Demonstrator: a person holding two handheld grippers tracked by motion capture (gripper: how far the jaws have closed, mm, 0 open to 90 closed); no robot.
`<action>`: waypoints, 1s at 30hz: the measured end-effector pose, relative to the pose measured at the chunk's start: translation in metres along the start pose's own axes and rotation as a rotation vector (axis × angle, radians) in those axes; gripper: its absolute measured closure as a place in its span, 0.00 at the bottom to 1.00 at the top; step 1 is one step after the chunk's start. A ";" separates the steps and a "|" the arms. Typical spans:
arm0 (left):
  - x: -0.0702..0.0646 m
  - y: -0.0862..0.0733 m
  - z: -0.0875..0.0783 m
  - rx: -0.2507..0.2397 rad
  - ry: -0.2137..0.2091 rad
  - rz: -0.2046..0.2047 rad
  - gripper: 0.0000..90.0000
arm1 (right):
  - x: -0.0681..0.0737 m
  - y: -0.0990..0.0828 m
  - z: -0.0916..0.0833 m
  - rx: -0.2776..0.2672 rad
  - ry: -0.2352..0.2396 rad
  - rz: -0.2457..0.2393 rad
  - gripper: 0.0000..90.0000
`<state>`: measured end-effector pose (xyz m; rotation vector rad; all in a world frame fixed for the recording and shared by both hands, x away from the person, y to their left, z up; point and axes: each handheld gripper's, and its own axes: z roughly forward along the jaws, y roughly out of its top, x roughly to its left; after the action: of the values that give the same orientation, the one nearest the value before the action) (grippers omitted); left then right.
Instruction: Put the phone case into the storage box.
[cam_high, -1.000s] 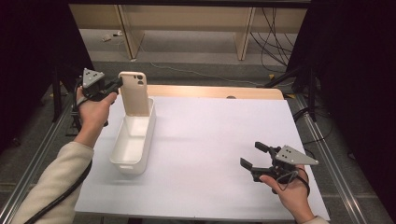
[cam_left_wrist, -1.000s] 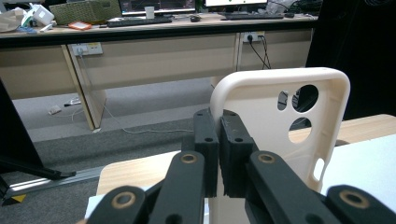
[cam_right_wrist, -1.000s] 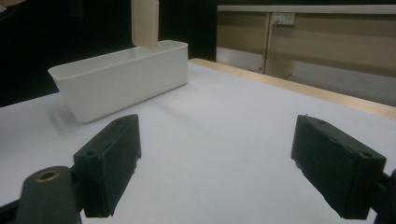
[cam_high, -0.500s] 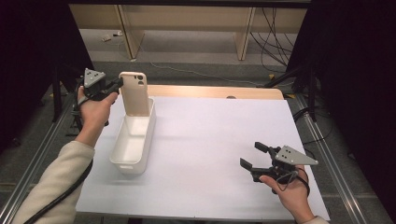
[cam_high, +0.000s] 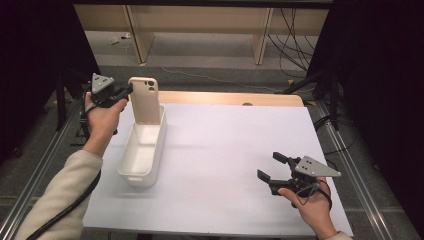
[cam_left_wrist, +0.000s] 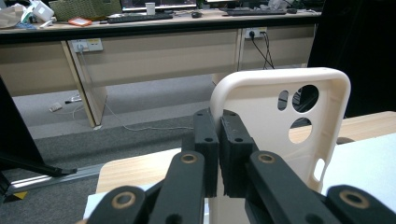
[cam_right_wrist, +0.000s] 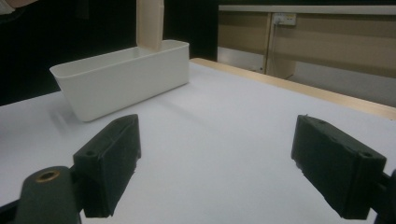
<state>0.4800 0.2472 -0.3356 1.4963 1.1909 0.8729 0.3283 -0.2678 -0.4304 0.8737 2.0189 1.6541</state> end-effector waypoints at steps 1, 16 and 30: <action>0.000 0.000 0.000 0.000 0.000 -0.001 0.96 | 0.000 0.000 0.000 -0.001 0.000 0.000 0.19; 0.002 -0.001 0.004 0.009 0.006 -0.001 0.96 | 0.000 0.000 0.000 0.001 0.002 0.002 0.19; 0.001 -0.002 0.007 0.015 0.008 0.002 0.96 | 0.000 0.001 -0.002 0.010 -0.003 -0.008 0.19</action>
<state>0.4865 0.2467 -0.3399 1.5075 1.2043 0.8739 0.3273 -0.2688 -0.4291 0.8700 2.0282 1.6384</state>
